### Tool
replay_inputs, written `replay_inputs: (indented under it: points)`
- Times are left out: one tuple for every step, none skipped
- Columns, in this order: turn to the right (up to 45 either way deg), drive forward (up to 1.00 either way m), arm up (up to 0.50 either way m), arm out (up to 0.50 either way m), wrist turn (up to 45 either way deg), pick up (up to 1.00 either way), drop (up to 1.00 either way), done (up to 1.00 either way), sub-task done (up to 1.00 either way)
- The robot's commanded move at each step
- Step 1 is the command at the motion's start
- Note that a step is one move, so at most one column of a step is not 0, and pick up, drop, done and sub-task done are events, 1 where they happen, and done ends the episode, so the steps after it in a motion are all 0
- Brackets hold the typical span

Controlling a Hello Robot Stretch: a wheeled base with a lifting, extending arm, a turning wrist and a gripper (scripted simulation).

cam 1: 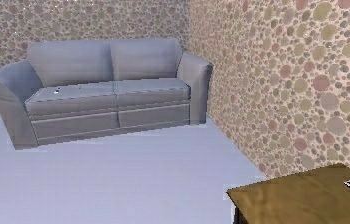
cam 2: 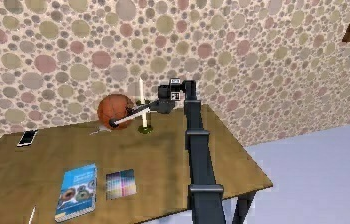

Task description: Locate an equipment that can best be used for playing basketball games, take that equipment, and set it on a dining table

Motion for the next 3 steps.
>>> replay_inputs:
  points:
    - [0.0, 0.0, 0.1, 0.0, 0.0, 0.0, 0.0, 0.0, 0.0]
    - [0.0, 0.0, 0.0, -0.08, 0.0, 0.0, 0.0, 0.0, 0.0]
    - [0.0, 0.0, 0.0, 0.0, 0.0, 0.0, 0.0, 1.0, 0.0]
